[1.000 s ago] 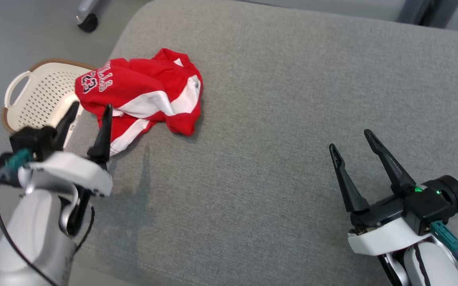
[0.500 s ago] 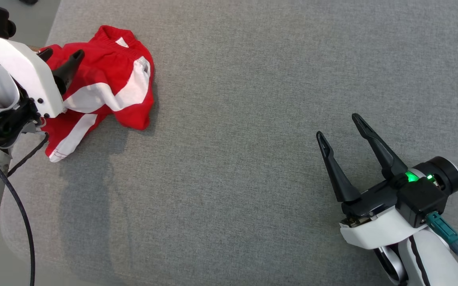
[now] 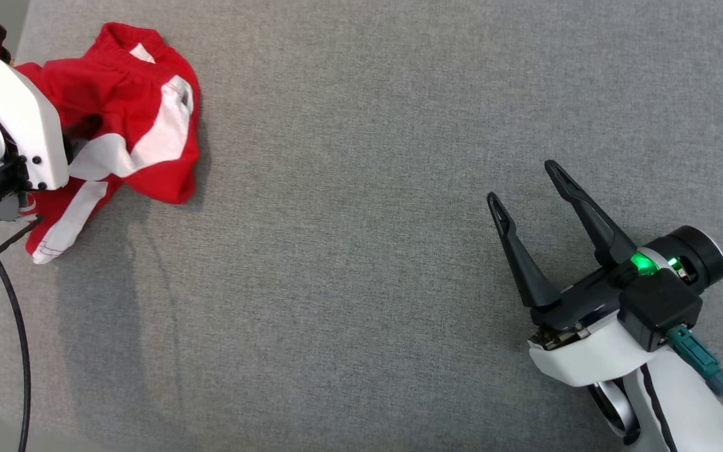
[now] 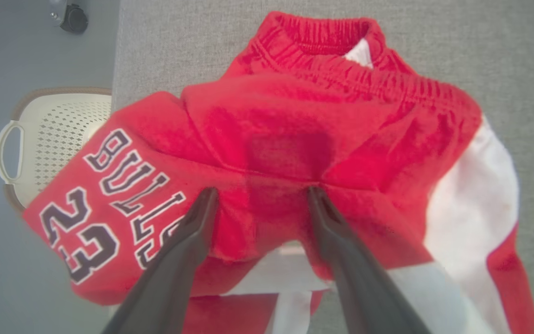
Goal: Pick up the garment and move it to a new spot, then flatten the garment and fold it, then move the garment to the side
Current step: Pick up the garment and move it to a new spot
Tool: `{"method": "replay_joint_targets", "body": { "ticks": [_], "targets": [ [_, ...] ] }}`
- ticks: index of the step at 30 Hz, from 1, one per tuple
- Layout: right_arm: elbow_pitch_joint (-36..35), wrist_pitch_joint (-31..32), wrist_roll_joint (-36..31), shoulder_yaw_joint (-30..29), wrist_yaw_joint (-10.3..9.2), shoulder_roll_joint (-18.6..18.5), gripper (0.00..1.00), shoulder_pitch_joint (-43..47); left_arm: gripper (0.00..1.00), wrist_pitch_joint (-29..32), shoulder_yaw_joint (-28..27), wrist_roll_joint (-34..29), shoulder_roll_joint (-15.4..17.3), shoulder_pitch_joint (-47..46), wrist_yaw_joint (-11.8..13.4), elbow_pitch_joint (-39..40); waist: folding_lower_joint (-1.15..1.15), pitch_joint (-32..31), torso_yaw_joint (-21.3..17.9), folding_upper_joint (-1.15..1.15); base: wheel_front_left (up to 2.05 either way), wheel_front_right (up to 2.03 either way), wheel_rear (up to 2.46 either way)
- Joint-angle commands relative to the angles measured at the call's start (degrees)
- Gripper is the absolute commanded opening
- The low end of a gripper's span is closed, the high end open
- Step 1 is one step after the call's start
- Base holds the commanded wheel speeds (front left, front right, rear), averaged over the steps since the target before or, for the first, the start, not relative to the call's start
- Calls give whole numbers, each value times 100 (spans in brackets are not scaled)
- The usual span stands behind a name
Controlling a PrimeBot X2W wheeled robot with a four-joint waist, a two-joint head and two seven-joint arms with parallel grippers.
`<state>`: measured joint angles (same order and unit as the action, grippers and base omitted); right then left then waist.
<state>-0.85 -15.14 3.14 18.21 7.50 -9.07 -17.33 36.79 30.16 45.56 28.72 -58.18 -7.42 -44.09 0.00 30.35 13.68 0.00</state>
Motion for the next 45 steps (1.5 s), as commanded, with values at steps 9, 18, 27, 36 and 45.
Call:
{"method": "replay_joint_targets", "body": {
  "ticks": [9,18,27,36,45],
  "targets": [
    [-22,-7,-9,-36,-2,-48,100,-132,0,-21,31,49,-159,-349,2,-635,0,219,-116,0,0,0,0],
    [68,-7,43,-112,-2,-18,100,-132,0,-494,268,-10,-209,-444,-7,-604,0,23,-55,0,0,0,0],
    [129,-6,128,-181,-2,169,100,10,0,-1292,553,4,160,-281,-9,-190,0,-648,-120,0,0,0,0],
    [155,-7,156,-425,-2,282,100,285,0,-2472,372,141,163,121,1,184,0,-1380,-324,0,0,0,0],
    [82,-6,113,-814,-2,313,100,775,0,-3277,342,323,-172,1160,202,1072,0,-2058,-658,0,0,0,0]
  ]
}}
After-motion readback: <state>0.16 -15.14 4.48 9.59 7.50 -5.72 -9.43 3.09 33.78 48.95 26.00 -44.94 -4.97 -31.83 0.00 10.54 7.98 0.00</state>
